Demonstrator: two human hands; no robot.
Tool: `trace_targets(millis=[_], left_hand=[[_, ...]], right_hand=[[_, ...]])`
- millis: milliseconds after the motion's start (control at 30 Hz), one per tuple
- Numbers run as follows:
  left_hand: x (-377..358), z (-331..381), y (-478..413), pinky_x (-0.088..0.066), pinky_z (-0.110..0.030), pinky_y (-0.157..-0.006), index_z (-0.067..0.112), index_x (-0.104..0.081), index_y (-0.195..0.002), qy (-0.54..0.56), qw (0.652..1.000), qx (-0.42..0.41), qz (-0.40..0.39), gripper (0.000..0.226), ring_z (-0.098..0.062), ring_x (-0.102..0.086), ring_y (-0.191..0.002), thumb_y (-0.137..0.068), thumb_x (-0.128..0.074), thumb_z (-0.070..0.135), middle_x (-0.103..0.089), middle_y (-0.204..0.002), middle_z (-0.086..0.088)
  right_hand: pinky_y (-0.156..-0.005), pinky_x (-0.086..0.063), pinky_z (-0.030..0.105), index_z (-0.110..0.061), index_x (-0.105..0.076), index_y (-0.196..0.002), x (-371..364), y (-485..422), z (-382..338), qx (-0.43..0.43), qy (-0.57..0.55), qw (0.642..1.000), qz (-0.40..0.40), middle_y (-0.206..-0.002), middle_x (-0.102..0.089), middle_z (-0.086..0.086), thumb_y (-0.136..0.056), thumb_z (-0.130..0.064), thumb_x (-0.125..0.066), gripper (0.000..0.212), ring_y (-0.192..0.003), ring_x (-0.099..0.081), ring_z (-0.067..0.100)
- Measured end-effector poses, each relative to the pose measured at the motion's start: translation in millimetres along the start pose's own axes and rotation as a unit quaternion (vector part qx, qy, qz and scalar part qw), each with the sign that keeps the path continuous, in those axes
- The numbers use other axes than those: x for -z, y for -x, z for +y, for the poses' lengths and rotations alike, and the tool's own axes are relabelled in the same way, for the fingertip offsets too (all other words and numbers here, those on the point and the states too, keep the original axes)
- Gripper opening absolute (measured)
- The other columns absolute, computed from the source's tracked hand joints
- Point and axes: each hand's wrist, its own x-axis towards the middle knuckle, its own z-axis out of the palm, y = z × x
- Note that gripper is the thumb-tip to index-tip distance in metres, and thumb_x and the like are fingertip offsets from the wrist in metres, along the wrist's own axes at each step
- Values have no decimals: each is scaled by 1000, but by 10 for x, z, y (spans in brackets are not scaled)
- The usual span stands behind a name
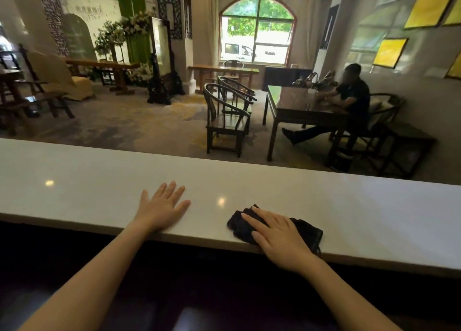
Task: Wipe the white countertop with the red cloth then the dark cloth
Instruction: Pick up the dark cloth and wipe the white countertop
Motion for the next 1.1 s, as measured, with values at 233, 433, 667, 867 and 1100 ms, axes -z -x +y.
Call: trace_targets(millis=[233,433,667,867,1100], left_hand=[[-63,-77,-65,0,-58,-108,41,-3,-140,-6,1000,-4,10,89,-13,1,-140,-62,11,82,2,-154,11],[-61,-57,-58,-2,-58,-108,40,-6,-141,-8,1000,7,15,74,-14,-1,-140,-75,-1,74,0,-155,9],[-15,382,72,4,-62,-106,39,-5,-141,18,999,47,-2,78,-19,3,-141,-72,-5,77,2,-155,6],[-34,1258,162,7,-58,-109,37,-1,-142,24,999,-32,-28,66,-17,9,-140,-84,-9,67,6,-155,4],[-118,1793,187,4,-57,-112,37,-3,-142,10,998,-60,-13,66,-17,9,-140,-83,-10,67,4,-155,5]], right_hand=[[-111,-9,43,-42,-12,-140,194,268,715,-130,16,991,2,-154,-12,-7,-97,-42,-21,45,-137,-14,16],[-111,-10,48,-38,-14,-141,196,-130,927,-198,22,980,18,-154,-14,-1,-96,-42,-21,45,-137,-15,23],[-110,-10,49,-33,-18,-142,212,-594,1057,-215,19,976,38,-153,-17,4,-97,-40,-22,46,-136,-16,28],[-109,-12,50,-33,-18,-142,229,-990,1276,-196,20,980,37,-153,-19,5,-97,-39,-24,46,-135,-19,29],[-109,-13,52,-36,-20,-140,213,-1287,1606,-173,18,984,32,-153,-19,3,-95,-41,-24,45,-135,-19,30]])
